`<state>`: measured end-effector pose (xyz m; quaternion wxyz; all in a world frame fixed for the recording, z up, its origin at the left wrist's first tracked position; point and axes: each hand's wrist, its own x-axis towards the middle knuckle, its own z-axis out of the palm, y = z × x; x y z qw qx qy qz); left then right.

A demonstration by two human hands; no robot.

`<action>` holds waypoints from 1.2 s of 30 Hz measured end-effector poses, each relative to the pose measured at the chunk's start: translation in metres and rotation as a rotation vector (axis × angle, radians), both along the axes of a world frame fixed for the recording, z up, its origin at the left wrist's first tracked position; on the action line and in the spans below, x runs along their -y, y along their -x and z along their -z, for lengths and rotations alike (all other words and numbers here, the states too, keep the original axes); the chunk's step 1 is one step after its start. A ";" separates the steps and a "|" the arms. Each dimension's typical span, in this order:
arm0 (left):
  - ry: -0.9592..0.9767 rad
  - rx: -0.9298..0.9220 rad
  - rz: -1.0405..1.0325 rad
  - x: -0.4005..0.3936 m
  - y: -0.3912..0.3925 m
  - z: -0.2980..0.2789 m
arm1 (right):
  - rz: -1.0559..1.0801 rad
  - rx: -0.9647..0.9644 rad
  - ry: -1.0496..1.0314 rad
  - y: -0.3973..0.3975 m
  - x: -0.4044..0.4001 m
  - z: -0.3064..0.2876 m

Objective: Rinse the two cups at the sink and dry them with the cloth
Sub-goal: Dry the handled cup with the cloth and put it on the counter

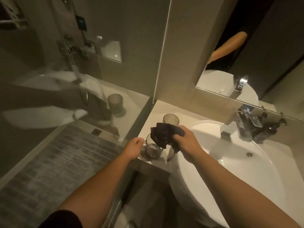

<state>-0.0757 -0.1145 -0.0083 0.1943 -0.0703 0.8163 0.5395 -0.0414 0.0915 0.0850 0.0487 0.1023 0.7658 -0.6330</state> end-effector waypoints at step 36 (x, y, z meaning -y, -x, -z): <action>-0.701 0.351 -0.013 -0.060 -0.015 -0.152 | -0.736 -0.613 -0.811 -0.029 -0.052 -0.094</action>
